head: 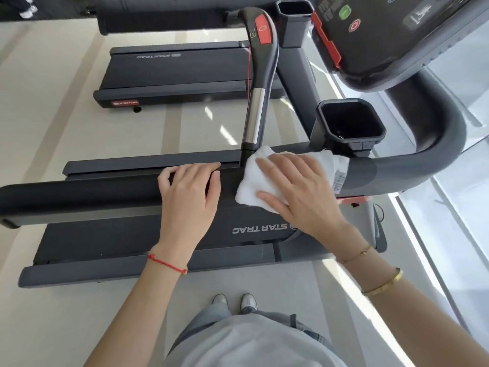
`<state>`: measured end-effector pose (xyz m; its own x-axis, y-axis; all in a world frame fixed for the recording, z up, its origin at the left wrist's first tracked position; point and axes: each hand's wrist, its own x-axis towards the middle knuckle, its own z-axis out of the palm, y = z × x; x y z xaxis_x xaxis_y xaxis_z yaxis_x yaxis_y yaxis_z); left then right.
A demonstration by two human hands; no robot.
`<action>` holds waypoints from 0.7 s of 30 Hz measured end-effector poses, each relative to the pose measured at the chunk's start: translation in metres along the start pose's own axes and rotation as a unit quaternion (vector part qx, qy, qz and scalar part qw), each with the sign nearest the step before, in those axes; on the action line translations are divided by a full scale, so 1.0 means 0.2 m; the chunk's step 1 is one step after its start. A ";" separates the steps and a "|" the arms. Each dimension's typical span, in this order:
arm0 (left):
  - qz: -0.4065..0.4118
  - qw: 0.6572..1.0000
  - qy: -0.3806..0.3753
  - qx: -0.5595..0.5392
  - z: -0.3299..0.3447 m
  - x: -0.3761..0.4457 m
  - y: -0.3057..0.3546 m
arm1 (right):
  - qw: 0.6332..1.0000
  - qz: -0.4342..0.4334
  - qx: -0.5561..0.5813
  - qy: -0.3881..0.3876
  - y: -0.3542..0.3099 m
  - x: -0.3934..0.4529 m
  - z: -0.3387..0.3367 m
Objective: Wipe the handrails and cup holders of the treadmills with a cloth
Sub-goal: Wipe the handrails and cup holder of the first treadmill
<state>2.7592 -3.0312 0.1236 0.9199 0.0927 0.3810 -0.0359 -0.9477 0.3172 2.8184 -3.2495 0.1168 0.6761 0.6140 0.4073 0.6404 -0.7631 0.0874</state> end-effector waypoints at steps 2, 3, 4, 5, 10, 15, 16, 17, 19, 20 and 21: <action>-0.001 1.000 -0.005 -0.011 -0.01 0.00 -0.01 | 0.998 0.052 -0.023 0.011 0.11 -0.03 -0.02; -0.003 1.000 -0.007 -0.013 -0.01 0.00 -0.01 | 0.995 0.097 -0.026 0.027 0.14 -0.03 -0.03; -0.003 1.000 -0.008 -0.013 -0.02 0.00 -0.02 | 0.989 0.136 -0.026 0.046 0.15 -0.02 -0.04; -0.002 1.000 -0.006 -0.011 -0.02 0.00 -0.03 | 0.985 0.161 -0.026 0.062 0.12 0.00 -0.05; -0.010 1.000 0.008 0.005 -0.06 -0.02 -0.10 | 0.996 0.087 0.019 0.009 -0.21 0.08 0.02; -0.037 0.999 0.018 0.024 -0.11 -0.05 -0.23 | 0.997 0.040 0.036 -0.056 -0.39 0.26 0.03; -0.043 0.999 0.020 0.026 -0.12 -0.05 -0.26 | 0.996 0.033 0.036 -0.068 -0.42 0.29 0.04; -0.048 0.998 0.022 0.029 -0.14 -0.05 -0.29 | 0.996 0.028 0.035 -0.077 -0.44 0.32 0.04; -0.059 0.997 0.026 0.036 -0.17 -0.06 -0.37 | 0.996 0.022 0.027 -0.085 -0.48 0.37 0.04; -0.064 0.997 0.029 0.038 -0.18 -0.07 -0.42 | 0.996 0.021 0.021 -0.086 -0.49 0.39 0.04; -0.069 0.996 0.031 0.040 -0.20 -0.07 -0.46 | 0.996 0.020 0.015 -0.090 -0.51 0.41 0.04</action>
<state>2.7336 -2.9325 0.1233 0.8877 0.2394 0.3933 0.1219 -0.9459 0.3006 2.8111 -3.1210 0.1345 0.7541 0.6111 0.2408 0.6199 -0.7833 0.0468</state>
